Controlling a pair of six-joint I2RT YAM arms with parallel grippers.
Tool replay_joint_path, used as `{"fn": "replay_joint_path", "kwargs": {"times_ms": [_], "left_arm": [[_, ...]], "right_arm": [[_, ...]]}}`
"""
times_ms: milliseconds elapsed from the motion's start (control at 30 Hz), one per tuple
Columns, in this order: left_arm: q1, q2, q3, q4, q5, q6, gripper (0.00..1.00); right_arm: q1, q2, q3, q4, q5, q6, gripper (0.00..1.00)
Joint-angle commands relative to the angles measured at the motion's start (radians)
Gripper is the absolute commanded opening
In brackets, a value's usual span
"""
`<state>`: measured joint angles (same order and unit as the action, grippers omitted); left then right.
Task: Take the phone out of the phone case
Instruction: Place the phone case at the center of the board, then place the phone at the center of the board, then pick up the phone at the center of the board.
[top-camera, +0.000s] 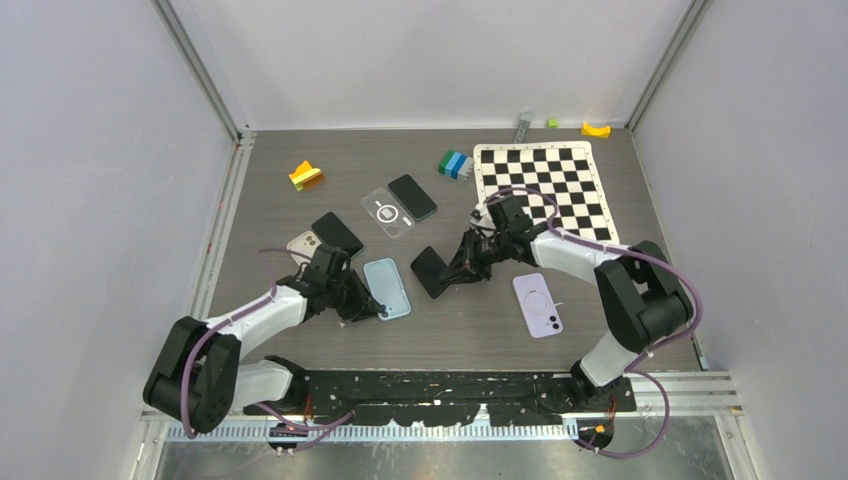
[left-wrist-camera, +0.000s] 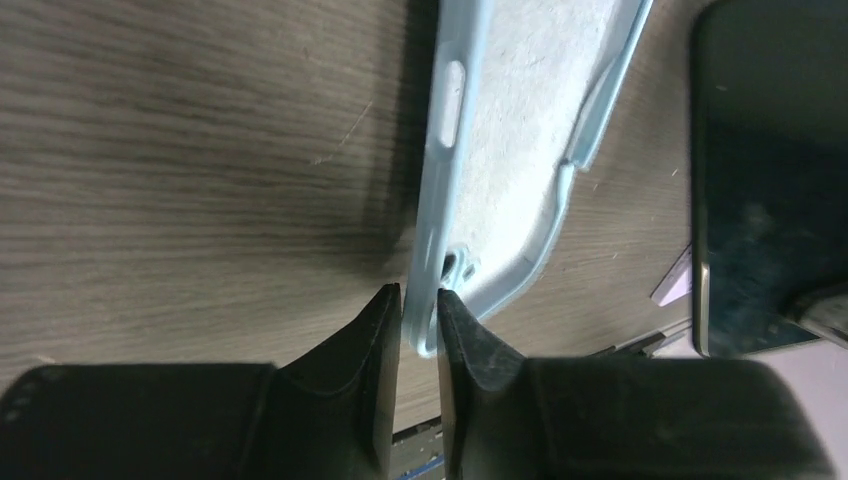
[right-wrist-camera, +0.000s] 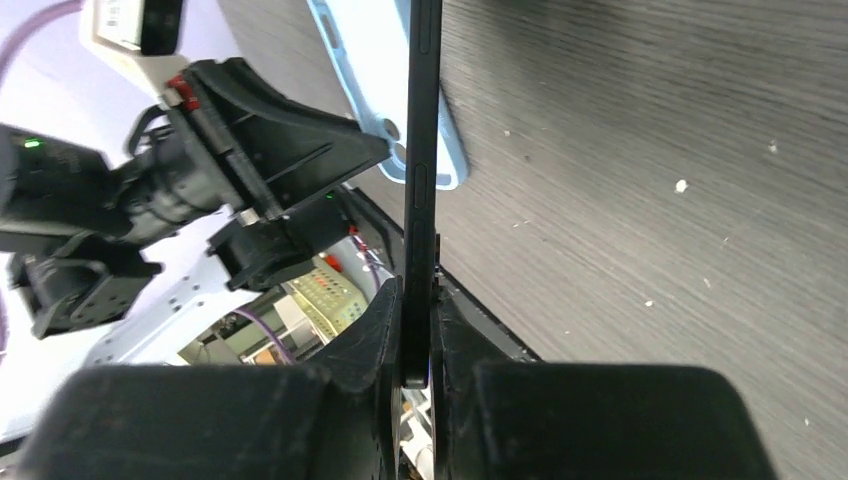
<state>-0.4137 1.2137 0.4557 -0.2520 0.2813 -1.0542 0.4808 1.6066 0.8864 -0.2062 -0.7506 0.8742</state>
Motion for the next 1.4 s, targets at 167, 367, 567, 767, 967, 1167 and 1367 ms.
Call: {"fn": "replay_joint_path", "kwargs": {"times_ms": [167, 367, 567, 767, 967, 1167, 1367], "left_arm": [[-0.007, -0.076, 0.023, -0.152, 0.024, 0.076, 0.4], [-0.007, -0.157, 0.077, -0.264, -0.041, 0.101, 0.69], [-0.007, -0.188, 0.175, -0.338, -0.082, 0.146, 0.82], [-0.007, -0.2, 0.26, -0.363, -0.082, 0.211, 1.0], [-0.007, -0.201, 0.301, -0.319, -0.034, 0.26, 1.0], [-0.007, -0.17, 0.288, -0.244, 0.026, 0.254, 1.0], [-0.007, -0.153, 0.267, -0.211, 0.071, 0.239, 1.0]], "right_arm": [[0.109, 0.098, 0.007, 0.07, 0.091, -0.055, 0.13], [0.113, 0.083, 0.002, 0.02, 0.195, -0.072, 0.36], [0.112, 0.066, 0.056, -0.126, 0.301, -0.106, 0.72], [0.105, -0.022, 0.114, -0.321, 0.484, -0.142, 0.9], [0.026, -0.18, 0.078, -0.522, 0.828, -0.125, 0.93], [-0.144, -0.36, -0.033, -0.638, 0.999, -0.073, 1.0], [-0.31, -0.428, -0.13, -0.612, 0.95, -0.078, 1.0]]}}
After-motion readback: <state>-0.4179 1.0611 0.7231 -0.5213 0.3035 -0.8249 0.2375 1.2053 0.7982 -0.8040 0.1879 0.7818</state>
